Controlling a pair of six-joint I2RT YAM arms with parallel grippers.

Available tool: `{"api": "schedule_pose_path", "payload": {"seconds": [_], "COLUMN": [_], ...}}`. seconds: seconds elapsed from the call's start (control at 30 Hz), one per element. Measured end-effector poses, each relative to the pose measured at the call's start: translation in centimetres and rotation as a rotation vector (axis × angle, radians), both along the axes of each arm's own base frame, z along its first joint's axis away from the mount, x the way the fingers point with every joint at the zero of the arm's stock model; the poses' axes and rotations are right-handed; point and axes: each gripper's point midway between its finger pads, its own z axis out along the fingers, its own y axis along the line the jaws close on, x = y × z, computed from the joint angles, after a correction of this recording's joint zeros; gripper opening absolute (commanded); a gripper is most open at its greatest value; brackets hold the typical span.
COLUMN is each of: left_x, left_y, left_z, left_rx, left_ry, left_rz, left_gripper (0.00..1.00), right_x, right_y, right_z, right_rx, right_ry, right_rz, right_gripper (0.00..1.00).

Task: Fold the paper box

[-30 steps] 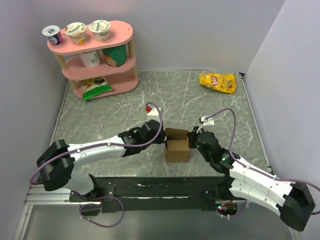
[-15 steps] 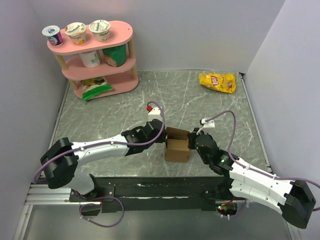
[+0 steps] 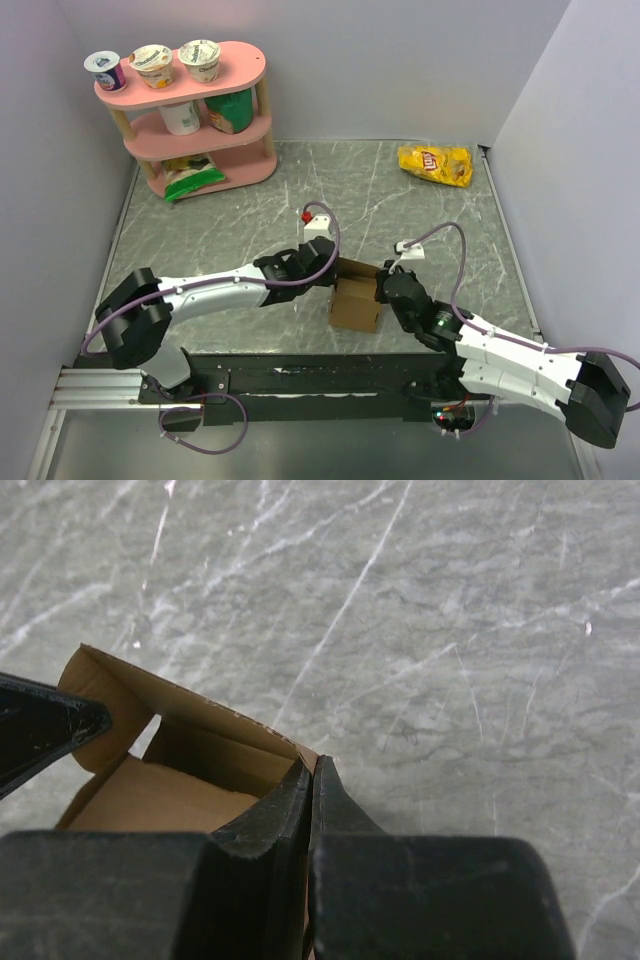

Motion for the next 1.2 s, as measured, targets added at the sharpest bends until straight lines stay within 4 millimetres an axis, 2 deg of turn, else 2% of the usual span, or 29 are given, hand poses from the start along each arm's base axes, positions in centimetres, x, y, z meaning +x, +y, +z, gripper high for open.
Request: {"api": "schedule_pose_path", "payload": {"seconds": [0.23, 0.3, 0.4, 0.57, 0.67, 0.73, 0.77, 0.83, 0.87, 1.1, 1.2], "left_x": [-0.2, -0.4, -1.2, -3.1, -3.7, -4.1, -4.3, -4.6, -4.8, -6.1, -7.7], "left_y": [-0.1, 0.0, 0.6, 1.1, 1.3, 1.1, 1.0, 1.0, 1.2, 3.4, 4.5], "left_z": [-0.7, -0.8, -0.9, -0.8, -0.7, -0.4, -0.2, 0.3, 0.7, 3.8, 3.5], "left_rx": [0.013, 0.005, -0.014, -0.071, -0.095, -0.113, -0.126, -0.156, -0.171, -0.299, -0.356], "left_ry": [0.018, 0.015, 0.006, -0.011, -0.021, -0.021, -0.021, -0.029, -0.035, -0.131, -0.187], "left_rz": [-0.014, -0.017, -0.039, -0.121, -0.152, -0.172, -0.179, -0.187, -0.187, -0.201, -0.268], "left_gripper": [0.01, 0.05, 0.15, 0.15, 0.43, 0.5, 0.63, 0.82, 0.96, 0.96, 0.96], "right_x": [-0.5, -0.6, -0.8, -1.2, -1.4, -1.5, -1.6, -1.7, -1.8, -2.2, -2.5], "right_y": [-0.1, -0.2, 0.0, 0.4, 0.6, 0.8, 0.9, 1.0, 1.0, 0.8, 0.6], "right_z": [-0.7, -0.8, -0.8, -0.7, -0.6, -0.5, -0.5, -0.5, -0.4, 0.0, 0.0], "right_rx": [-0.02, -0.021, -0.016, 0.01, 0.029, 0.042, 0.049, 0.06, 0.067, 0.102, 0.12], "right_ry": [0.025, 0.029, 0.034, 0.044, 0.051, 0.055, 0.058, 0.06, 0.06, 0.042, 0.03], "right_rz": [-0.001, 0.0, 0.013, 0.03, 0.038, 0.042, 0.045, 0.048, 0.052, 0.064, 0.067], "right_gripper": [0.0, 0.0, 0.0, 0.0, 0.0, 0.0, 0.0, 0.0, 0.0, 0.0, 0.0]}}
